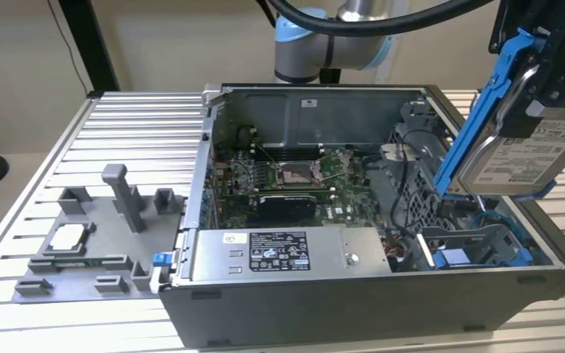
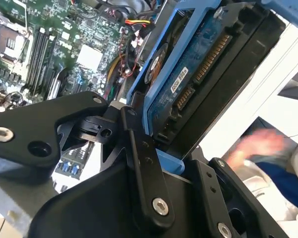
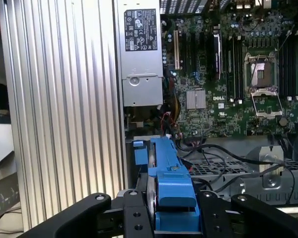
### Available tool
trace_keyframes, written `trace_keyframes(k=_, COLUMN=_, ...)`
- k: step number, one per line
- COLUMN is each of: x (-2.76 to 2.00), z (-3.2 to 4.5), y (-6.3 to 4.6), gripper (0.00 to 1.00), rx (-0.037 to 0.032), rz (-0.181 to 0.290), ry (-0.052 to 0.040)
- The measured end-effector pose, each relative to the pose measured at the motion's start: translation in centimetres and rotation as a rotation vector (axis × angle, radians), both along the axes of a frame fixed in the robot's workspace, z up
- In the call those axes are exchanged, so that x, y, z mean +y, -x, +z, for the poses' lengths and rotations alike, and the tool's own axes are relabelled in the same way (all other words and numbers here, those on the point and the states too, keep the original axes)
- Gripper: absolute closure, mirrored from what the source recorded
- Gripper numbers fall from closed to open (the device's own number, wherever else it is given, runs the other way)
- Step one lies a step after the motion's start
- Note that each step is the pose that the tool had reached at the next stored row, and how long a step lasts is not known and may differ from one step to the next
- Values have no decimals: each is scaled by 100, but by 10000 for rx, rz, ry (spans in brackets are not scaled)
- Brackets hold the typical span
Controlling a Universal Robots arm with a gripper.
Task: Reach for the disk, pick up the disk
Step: 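Pick up the disk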
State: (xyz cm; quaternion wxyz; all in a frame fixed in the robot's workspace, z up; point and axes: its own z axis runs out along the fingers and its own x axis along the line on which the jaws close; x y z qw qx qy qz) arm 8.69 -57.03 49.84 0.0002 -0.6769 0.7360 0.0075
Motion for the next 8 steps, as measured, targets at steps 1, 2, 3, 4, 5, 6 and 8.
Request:
trace_keyframes(k=1, x=0, z=0, y=-1, gripper=100, rx=0, rz=1, ry=0)
trace_keyframes(k=2, x=0, z=0, y=-1, gripper=100, rx=0, rz=1, ry=0)
trace_keyframes(k=3, x=0, z=0, y=-1, gripper=100, rx=0, rz=2, ry=0)
trace_keyframes(k=4, x=0, z=0, y=-1, gripper=100, rx=0, rz=1, ry=0)
trace_keyframes(k=5, x=0, z=0, y=-2, gripper=100, rx=0, rz=1, ry=0)
trace_keyframes(k=6, x=0, z=0, y=-2, gripper=100, rx=0, rz=2, ry=0)
trace_keyframes(k=8, x=0, z=0, y=-2, gripper=100, rx=0, rz=1, ry=-1)
